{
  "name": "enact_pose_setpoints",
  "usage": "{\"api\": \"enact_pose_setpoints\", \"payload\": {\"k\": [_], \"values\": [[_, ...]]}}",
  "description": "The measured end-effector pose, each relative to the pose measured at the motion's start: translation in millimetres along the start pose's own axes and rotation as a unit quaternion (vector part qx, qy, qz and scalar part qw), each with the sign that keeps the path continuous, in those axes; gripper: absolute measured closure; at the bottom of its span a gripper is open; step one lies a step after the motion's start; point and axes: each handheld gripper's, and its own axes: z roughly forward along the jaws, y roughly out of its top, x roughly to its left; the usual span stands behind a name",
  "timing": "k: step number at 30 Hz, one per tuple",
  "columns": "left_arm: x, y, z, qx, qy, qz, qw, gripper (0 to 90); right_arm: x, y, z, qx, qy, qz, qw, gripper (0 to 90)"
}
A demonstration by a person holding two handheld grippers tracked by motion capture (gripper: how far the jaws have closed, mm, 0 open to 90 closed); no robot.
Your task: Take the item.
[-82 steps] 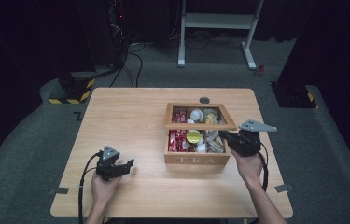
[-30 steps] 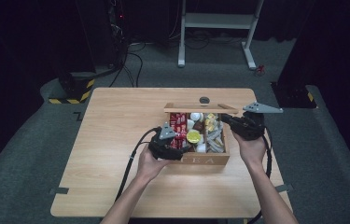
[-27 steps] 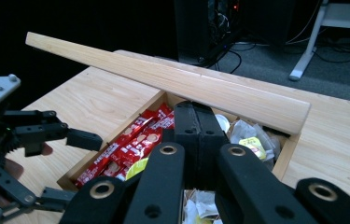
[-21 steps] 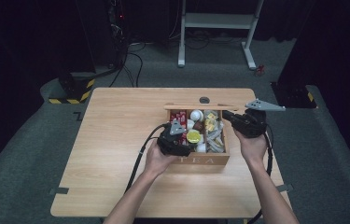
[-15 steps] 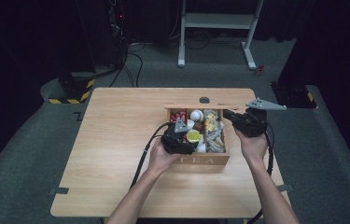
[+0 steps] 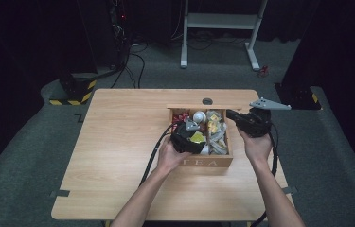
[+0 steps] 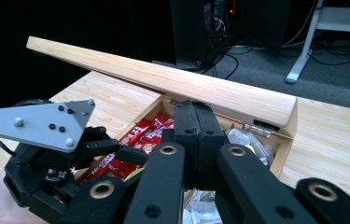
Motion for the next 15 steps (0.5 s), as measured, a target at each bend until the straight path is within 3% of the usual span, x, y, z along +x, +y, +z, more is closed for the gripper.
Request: {"api": "enact_pose_setpoints", "payload": {"k": [6,15], "values": [[-0.4,0.2,1.9,0.007,0.002,-0.004,1.0,28.8,-0.2,0.3,-0.3,0.0,0.0,0.001,1.0,90.0],[-4.7,1.3,4.9,0.019,0.005,0.011,0.9997,37.6,-0.3,0.2,0.2,0.001,0.0,0.001,1.0,90.0]]}}
